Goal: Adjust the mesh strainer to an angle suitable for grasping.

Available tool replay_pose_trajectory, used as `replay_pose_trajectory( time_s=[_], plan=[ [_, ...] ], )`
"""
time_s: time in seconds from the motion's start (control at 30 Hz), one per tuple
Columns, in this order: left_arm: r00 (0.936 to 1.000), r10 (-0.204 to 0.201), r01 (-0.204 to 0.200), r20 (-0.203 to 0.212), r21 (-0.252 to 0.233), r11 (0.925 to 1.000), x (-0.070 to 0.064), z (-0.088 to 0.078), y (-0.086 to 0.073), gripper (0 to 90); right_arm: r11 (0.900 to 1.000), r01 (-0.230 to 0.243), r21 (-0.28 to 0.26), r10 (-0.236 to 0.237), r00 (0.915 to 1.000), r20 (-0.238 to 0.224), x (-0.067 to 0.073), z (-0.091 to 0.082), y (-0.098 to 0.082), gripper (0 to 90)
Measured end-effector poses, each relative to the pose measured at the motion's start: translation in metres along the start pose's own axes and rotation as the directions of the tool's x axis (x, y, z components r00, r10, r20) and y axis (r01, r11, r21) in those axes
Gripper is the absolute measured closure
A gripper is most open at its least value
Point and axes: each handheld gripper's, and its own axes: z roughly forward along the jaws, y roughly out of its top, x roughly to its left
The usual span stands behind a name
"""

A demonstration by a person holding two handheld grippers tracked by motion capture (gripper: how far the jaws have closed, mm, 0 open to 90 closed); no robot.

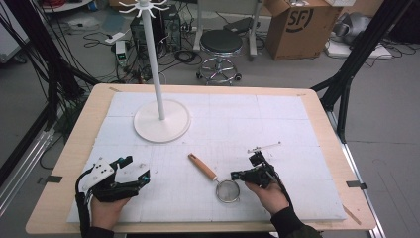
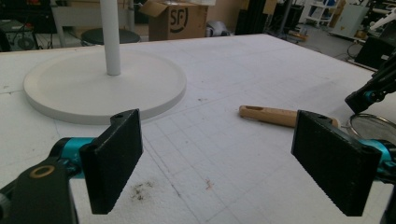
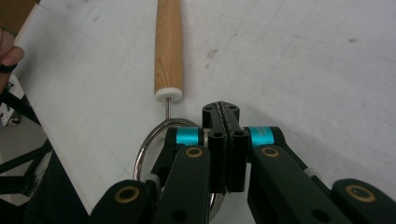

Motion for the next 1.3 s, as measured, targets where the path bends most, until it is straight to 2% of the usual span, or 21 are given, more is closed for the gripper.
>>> replay_pose_trajectory(
  time_s=[0.37, 0.87, 0.97, 1.07, 1.3],
  plan=[
    [1.0, -0.002, 0.002, -0.001, -0.001, 1.0, 0.0, -0.001, 0.0, 17.0, 0.999, 0.021, 0.026, -0.02, 0.9994, -0.029, 0.014, 0.019, 0.004, 90.0],
    [1.0, -0.005, 0.005, -0.004, -0.004, 1.0, 0.001, -0.002, 0.0, 17.0, 0.998, 0.042, 0.043, -0.038, 0.9949, -0.094, 0.037, 0.045, 0.013, 90.0],
    [1.0, -0.006, 0.006, -0.004, -0.005, 1.0, 0.001, -0.002, 0.0, 17.0, 0.998, 0.062, 0.002, -0.062, 0.9958, -0.067, 0.038, 0.043, 0.018, 90.0],
    [1.0, -0.008, 0.008, -0.004, -0.005, 1.0, 0.002, -0.002, 0.0, 17.0, 0.999, 0.036, -0.031, -0.039, 0.9937, -0.105, 0.038, 0.039, 0.024, 90.0],
    [0.9999, -0.009, 0.009, -0.005, -0.006, 0.9999, 0.001, -0.003, 0.0, 17.0, 0.997, 0.075, -0.012, -0.076, 0.9883, -0.132, 0.061, 0.052, 0.044, 90.0]
  ],
)
